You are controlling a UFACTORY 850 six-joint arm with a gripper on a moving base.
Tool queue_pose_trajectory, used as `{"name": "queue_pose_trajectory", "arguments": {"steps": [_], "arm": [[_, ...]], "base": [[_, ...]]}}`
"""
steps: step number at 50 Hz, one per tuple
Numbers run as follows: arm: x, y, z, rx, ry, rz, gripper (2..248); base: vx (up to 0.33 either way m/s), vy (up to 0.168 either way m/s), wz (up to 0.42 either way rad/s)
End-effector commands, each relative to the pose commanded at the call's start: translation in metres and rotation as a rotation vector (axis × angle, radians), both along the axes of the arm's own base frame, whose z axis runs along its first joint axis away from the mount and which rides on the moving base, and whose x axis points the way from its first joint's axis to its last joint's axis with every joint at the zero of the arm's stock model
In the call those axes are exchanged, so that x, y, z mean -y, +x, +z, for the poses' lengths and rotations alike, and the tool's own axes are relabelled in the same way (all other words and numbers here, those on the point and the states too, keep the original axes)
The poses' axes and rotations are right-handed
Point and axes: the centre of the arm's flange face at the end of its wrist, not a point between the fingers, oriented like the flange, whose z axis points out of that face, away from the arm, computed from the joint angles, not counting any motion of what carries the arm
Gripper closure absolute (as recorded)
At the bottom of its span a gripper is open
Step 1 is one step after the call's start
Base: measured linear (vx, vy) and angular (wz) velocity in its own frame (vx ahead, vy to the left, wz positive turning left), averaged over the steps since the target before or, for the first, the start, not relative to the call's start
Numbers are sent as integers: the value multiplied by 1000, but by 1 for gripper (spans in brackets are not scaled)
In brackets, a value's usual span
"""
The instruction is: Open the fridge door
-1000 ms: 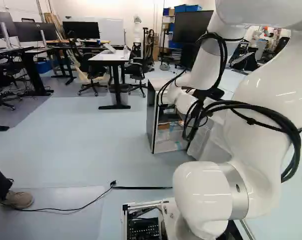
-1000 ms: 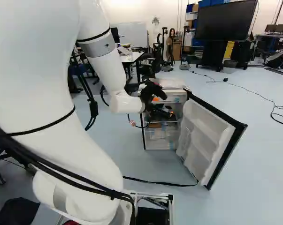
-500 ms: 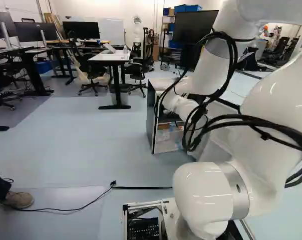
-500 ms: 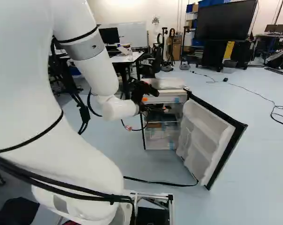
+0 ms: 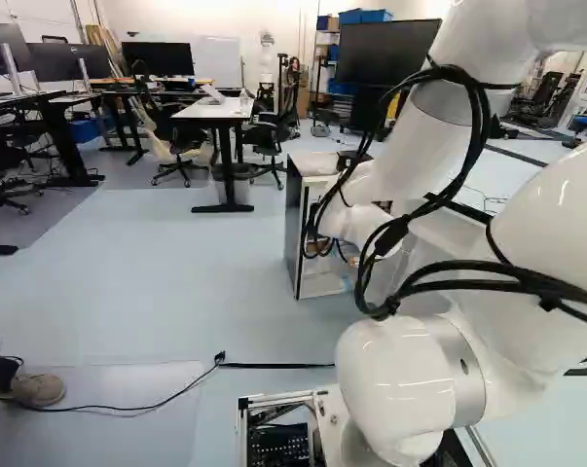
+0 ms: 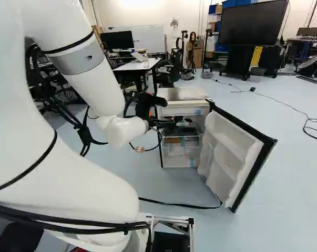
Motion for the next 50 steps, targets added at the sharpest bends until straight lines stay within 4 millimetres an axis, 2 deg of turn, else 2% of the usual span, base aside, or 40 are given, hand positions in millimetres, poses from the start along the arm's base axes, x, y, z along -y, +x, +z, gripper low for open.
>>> {"name": "queue_pose_trajectory", "arguments": {"steps": [26,50], "arm": [[-19,-25,-5,6,-56,167,3],[-27,-38,-8,9,-82,247,3]], "base": [[0,0,0],[0,0,0]]}}
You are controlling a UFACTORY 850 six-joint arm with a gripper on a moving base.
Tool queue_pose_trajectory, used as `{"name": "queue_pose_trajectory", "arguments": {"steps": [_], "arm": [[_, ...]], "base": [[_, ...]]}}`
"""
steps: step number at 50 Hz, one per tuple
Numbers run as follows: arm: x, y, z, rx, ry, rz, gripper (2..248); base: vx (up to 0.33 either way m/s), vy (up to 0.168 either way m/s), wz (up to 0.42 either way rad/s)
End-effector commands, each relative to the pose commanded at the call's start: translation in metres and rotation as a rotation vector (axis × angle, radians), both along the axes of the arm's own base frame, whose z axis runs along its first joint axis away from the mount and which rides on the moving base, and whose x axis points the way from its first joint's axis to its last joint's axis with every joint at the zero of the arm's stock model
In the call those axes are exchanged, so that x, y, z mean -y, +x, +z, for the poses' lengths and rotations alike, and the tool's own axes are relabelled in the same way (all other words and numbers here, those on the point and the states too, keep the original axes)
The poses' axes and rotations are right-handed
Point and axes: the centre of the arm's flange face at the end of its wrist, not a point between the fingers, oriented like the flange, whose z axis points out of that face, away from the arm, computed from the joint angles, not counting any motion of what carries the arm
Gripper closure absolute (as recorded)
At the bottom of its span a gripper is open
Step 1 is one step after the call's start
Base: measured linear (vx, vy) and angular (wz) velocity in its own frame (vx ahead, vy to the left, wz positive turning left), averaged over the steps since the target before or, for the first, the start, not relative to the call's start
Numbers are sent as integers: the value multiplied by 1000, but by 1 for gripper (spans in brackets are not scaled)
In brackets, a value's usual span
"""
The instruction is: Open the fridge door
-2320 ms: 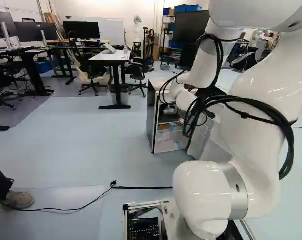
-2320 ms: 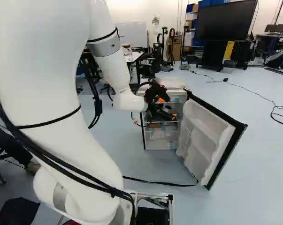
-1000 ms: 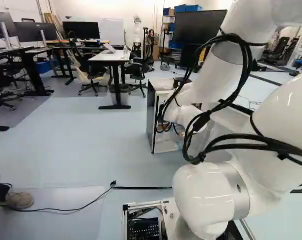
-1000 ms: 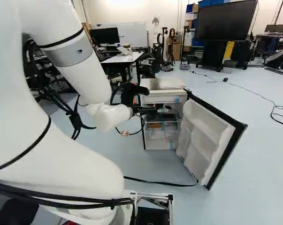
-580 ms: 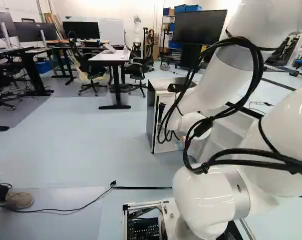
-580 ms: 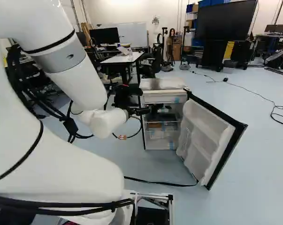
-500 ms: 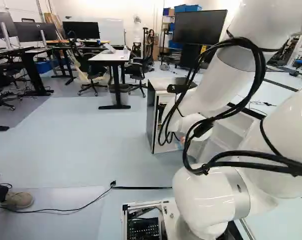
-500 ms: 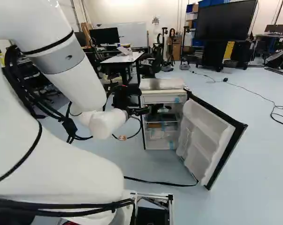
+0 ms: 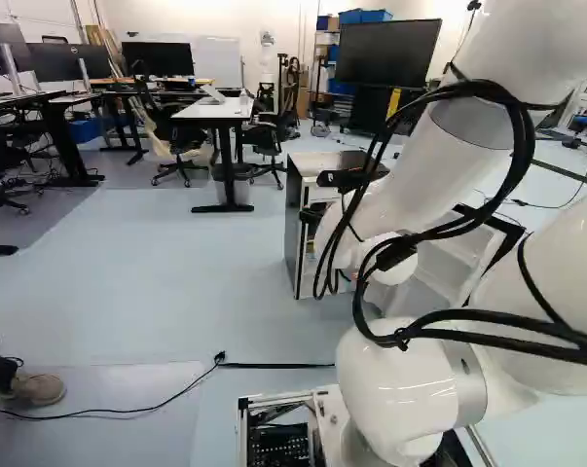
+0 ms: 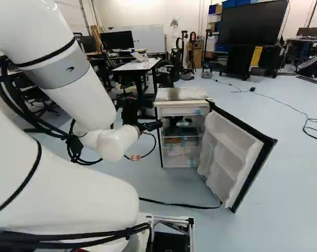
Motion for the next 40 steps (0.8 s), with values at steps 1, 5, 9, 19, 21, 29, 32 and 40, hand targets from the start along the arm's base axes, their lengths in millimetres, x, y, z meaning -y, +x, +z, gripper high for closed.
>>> {"name": "queue_pose_trajectory", "arguments": {"steps": [1,5,9,19,21,29,32,40], "arm": [[0,0,0,0,-1,2,3],[-1,-1,0,0,-3,8,3],[-1,-2,-1,1,-4,12,3],[-1,-2,-1,1,-5,14,3],[-1,-2,-1,1,-5,14,3],[-1,-2,-1,1,-5,14,3],[-1,-2,-1,1,-5,14,3],[-1,-2,-1,1,-5,14,3]], "base": [[0,0,0],[0,0,0],[0,0,0],[0,0,0],[0,0,0],[0,0,0],[0,0,0],[0,0,0]]}}
